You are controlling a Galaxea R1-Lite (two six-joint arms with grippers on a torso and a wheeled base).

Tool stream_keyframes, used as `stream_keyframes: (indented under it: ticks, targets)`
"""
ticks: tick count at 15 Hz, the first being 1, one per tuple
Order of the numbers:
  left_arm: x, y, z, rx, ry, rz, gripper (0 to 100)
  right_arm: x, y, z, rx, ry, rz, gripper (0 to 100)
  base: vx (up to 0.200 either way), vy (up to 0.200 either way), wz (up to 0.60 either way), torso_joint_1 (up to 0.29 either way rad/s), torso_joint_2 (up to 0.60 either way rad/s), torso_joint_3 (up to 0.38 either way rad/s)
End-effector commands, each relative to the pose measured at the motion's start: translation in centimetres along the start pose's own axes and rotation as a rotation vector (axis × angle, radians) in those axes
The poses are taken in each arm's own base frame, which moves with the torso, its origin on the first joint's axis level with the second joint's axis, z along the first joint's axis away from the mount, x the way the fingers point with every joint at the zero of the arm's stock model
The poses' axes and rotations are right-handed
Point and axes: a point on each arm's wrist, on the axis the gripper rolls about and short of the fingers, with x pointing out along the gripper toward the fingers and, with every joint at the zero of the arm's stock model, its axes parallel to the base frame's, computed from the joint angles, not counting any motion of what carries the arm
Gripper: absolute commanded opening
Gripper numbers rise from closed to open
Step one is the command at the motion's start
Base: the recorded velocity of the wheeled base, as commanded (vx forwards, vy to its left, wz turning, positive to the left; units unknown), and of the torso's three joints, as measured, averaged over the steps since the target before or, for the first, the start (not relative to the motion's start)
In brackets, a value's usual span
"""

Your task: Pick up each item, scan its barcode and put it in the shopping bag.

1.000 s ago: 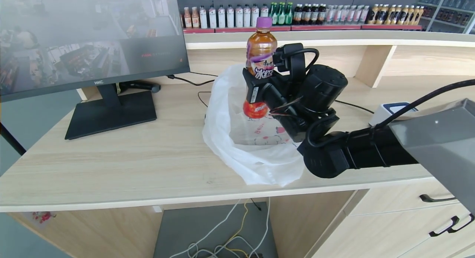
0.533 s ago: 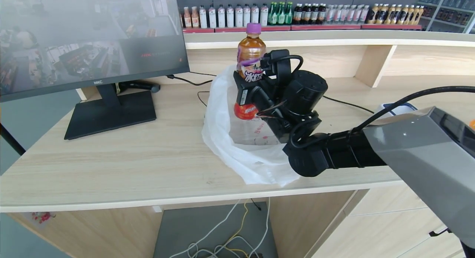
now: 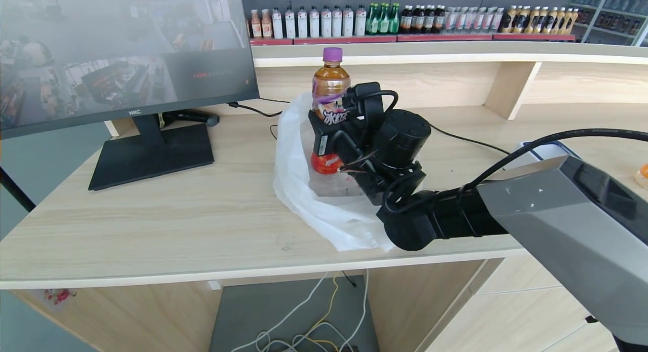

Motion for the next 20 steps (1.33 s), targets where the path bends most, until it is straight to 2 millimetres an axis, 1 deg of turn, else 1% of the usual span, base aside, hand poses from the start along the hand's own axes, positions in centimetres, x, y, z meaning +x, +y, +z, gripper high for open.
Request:
stream_keyframes:
  ticks: [1,9,12,20]
  targets:
    - [0.0,0.0,0.0,-0.001,0.000,0.000,100,0.0,0.1,-0.7,-0.005,0.013,0.000,0,0.000,0.000,0.00,0.000,0.00,0.000]
    - [0.0,0.0,0.0,-0.001,0.000,0.000,100,-0.1,0.2,-1.7,-0.010,0.033,0.002,0,0.000,0.000,0.00,0.000,0.00,0.000]
    - [0.0,0.0,0.0,-0.001,0.000,0.000,100,-0.6,0.1,-2.4,-0.011,0.049,0.002,0,0.000,0.000,0.00,0.000,0.00,0.000]
    - [0.0,0.0,0.0,-0.001,0.000,0.000,100,-0.7,0.1,-2.4,-0.012,0.052,0.003,0,0.000,0.000,0.00,0.000,0.00,0.000]
